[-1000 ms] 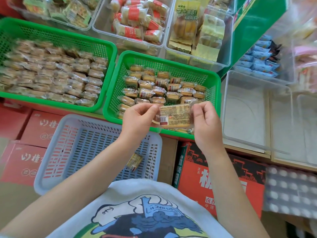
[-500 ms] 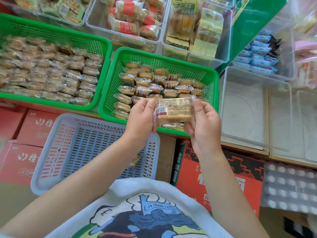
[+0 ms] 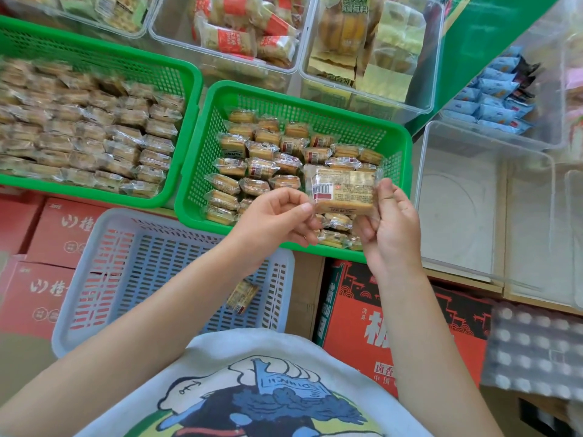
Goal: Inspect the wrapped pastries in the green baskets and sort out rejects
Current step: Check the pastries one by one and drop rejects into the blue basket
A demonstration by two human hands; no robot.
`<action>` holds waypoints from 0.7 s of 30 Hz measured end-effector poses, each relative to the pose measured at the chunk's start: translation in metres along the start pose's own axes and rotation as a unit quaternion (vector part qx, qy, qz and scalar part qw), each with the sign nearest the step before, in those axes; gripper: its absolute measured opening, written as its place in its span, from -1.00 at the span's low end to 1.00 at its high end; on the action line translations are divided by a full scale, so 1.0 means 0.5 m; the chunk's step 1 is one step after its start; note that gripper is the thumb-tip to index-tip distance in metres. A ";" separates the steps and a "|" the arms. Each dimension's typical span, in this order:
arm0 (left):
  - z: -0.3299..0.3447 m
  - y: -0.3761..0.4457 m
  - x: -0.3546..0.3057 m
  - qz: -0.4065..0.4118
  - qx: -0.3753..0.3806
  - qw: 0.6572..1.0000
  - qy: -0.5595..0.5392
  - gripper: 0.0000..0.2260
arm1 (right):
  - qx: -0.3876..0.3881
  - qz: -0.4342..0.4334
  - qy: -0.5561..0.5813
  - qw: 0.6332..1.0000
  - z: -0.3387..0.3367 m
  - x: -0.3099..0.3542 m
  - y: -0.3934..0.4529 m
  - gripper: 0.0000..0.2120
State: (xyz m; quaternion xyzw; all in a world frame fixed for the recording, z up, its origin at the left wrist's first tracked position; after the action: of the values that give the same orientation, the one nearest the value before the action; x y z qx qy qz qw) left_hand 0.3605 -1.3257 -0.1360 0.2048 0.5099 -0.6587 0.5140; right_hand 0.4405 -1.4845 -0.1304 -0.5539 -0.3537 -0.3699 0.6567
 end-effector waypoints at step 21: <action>-0.119 0.204 0.133 0.054 0.016 0.697 0.715 -0.46 | 0.088 -0.177 -0.574 0.795 0.046 -0.075 0.198 -0.70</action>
State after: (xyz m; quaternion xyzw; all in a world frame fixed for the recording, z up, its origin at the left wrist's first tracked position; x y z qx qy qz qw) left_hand 0.4100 -1.2996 -0.2597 0.6495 0.7011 -0.2934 0.0256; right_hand 0.5084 -1.4471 -0.2063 -0.5325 -0.7882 -0.0615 0.3024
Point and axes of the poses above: each hand's wrist, its own y-axis towards the middle knuckle, its own z-axis out of the palm, x = y × z, the point moved 7 cm from there along y, towards the middle knuckle, and after that the axes turned 7 degrees about -y, right-handed, at the moved point
